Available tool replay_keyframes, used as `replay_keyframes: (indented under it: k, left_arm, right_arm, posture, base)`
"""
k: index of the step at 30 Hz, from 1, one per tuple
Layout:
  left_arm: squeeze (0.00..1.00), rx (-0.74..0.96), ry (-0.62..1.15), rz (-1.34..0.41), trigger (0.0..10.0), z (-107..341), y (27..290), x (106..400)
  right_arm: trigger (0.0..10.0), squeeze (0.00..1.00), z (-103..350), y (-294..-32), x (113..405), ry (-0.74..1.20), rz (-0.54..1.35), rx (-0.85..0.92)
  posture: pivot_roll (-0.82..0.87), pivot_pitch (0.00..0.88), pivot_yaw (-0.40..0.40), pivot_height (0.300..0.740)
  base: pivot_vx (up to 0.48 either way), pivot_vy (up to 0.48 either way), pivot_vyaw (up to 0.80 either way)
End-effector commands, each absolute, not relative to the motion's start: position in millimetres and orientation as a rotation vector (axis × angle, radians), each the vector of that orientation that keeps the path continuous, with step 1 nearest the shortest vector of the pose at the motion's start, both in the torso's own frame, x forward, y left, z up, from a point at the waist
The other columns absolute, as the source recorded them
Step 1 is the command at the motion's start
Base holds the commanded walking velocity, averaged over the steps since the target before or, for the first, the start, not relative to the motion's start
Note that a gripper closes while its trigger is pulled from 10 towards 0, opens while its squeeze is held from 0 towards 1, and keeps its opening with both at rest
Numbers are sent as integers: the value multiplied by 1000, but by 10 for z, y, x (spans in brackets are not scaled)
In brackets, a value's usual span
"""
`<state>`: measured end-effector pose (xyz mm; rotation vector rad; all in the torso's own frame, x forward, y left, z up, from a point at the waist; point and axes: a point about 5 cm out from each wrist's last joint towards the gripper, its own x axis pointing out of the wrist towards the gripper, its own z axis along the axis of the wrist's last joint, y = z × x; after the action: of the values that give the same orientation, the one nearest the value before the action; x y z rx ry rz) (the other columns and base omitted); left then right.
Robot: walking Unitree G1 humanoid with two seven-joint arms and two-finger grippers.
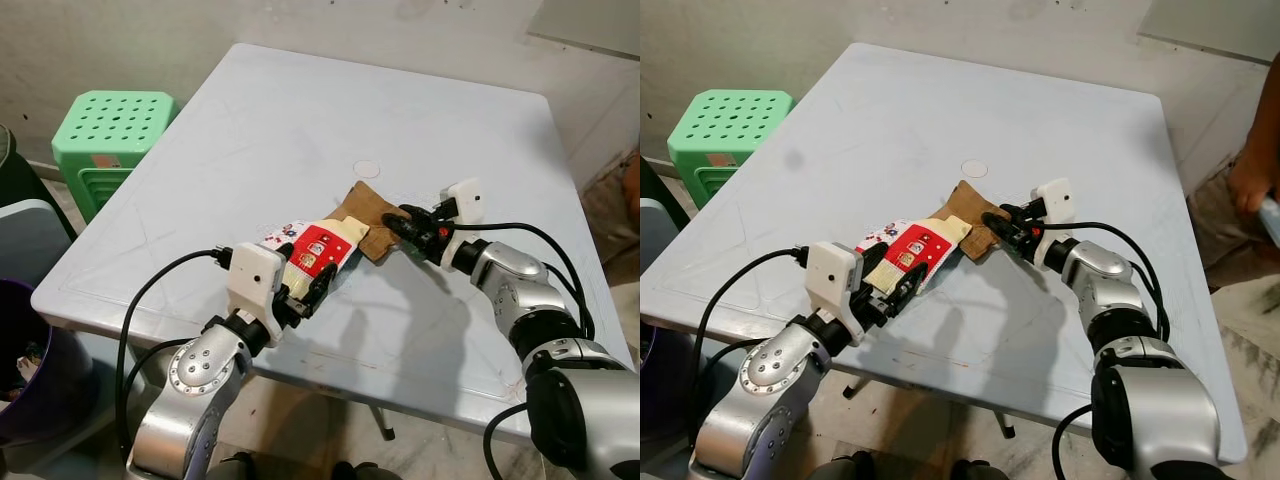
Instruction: Picking trash to rubbish bin
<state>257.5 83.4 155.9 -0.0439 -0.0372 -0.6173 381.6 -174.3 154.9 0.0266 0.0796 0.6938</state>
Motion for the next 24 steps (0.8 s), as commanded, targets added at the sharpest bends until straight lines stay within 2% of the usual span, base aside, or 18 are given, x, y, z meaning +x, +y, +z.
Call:
replay_keyframes:
  k: [1,12,24]
  left_arm:
    - [0,-47,-38,-636,10000,1570,800,2536]
    - [0,-42,-36,-639,10000,1569,810,2552]
    - [0,-39,-47,-640,10000,1588,810,2605]
  right_arm:
    - [0,0,1533,-1804,3804,97,691,24]
    - [0,0,1544,-1836,3796,89,701,32]
    - [0,0,1710,-1959,3789,-33,708,162]
  posture:
    - [39,181,-82,740]
    - [41,181,-80,740]
    - [39,161,-75,740]
  base:
    - [0,0,0]
    - [0,0,0]
    - [0,0,0]
